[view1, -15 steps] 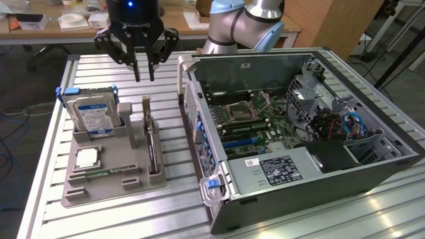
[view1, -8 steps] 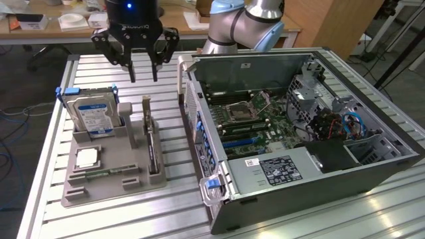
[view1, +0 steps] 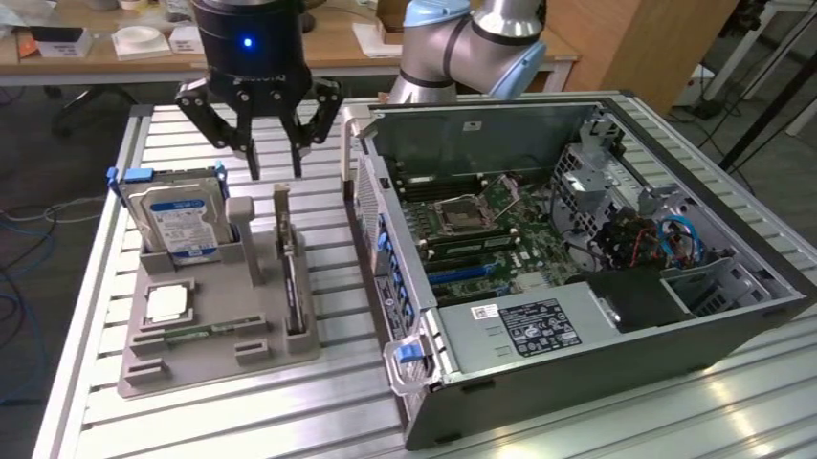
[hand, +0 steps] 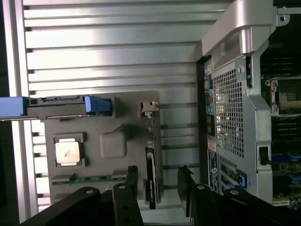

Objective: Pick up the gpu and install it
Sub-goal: 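Pick up the gpu and move the gpu toward the slot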

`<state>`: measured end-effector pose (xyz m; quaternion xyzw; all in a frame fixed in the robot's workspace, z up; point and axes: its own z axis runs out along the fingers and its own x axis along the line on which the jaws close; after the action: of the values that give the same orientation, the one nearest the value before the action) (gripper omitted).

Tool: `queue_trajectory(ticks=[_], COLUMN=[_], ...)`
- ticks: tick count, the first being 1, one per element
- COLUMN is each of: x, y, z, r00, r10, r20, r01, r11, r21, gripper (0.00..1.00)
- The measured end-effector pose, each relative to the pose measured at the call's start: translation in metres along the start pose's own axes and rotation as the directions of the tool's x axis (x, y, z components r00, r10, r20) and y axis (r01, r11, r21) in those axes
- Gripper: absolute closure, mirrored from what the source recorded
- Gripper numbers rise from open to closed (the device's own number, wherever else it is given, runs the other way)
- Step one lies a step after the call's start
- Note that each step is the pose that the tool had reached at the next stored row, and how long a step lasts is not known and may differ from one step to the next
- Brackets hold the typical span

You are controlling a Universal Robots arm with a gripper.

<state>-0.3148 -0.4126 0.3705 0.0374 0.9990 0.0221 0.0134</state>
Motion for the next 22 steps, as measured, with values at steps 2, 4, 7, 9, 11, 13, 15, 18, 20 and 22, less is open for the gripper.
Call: queue_trajectory(ticks=[2,4,7,9,11,13,15,18,20,22], x=[0.000,0.000,0.000,0.000,0.000,0.000,0.000,0.000,0.000,0.001], y=[-0.0018,-0.0037,-0.0062,-0.0079,-0.0097,-0.0117,-0.0142,-0.0177,-0.0188,-0.0198], z=[0.0035,0.0072,0.0125,0.0160,0.0197,0.0232,0.0266,0.0321,0.0356,0.0392], r00=[1.0000,1.0000,1.0000,1.0000,1.0000,1.0000,1.0000,0.9999,0.9996,0.9993], r10=[0.000,0.000,0.000,0.000,0.000,0.000,0.000,-0.010,-0.028,-0.037], r20=[-0.0001,-0.0002,-0.0005,-0.0004,-0.0005,-0.0006,-0.0006,-0.0042,-0.0081,-0.0104], r01=[0.000,0.000,0.000,0.000,0.000,0.000,0.000,0.010,0.028,0.037], r11=[1.0000,1.0000,1.0000,1.0000,1.0000,1.0000,1.0000,0.9999,0.9996,0.9993], r21=[-0.0001,0.0000,0.0001,-0.0001,0.0000,0.0000,0.0000,0.0000,-0.0006,-0.0007], gripper=[0.53,0.53,0.53,0.53,0.53,0.53,0.53,0.53,0.53,0.53])
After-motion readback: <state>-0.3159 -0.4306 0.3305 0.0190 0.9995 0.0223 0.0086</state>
